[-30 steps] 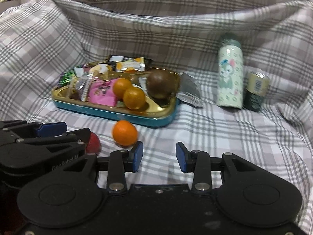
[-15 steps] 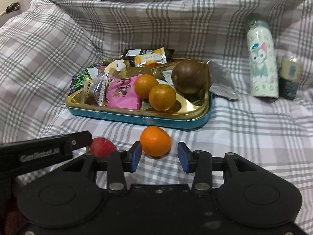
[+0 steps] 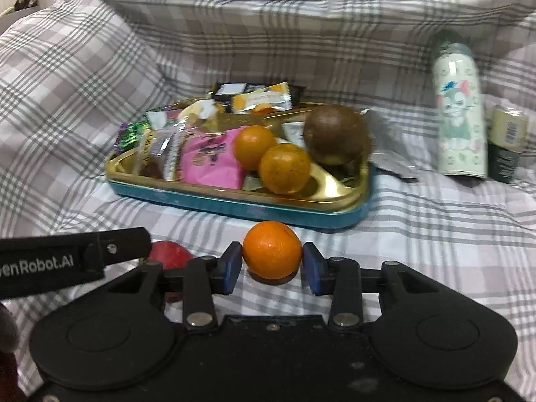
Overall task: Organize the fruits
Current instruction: 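Close the right tool on the tangerine while the left tool grasps the red radish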
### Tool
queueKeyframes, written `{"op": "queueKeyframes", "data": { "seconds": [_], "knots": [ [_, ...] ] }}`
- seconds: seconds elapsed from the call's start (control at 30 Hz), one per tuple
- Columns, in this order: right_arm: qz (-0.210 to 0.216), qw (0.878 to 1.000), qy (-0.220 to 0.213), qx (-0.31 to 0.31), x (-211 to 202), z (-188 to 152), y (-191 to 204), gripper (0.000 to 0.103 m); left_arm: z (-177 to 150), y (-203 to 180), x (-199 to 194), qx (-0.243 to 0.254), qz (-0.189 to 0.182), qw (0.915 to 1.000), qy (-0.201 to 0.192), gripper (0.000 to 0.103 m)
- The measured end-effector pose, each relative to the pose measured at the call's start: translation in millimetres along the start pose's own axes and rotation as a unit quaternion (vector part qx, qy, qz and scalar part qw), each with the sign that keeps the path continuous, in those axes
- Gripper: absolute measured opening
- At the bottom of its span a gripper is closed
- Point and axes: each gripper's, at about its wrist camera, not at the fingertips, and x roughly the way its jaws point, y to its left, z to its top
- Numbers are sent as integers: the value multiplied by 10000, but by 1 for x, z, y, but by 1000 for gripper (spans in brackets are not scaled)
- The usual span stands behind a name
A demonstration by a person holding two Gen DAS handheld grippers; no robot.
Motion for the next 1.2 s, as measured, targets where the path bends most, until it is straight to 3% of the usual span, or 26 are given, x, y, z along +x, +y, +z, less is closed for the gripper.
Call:
{"op": "queueKeyframes", "data": {
  "seconds": [0.23,0.47,0.83,1.2],
  "knots": [
    [-444,9987,86,215,-28,-13,-33,41,-5,-11,-4,280,-315,9991,-33,46],
    [-682,9976,55,136,-48,-34,-47,41,-13,-26,-2,625,-397,9973,7,46],
    [-677,9977,-73,-25,-51,-42,-46,42,-25,-44,-1,1094,-608,9921,-22,47],
    [-713,9974,-67,49,-51,-41,-47,42,-34,-58,2,1407,-319,9894,-150,52]
  ]
}}
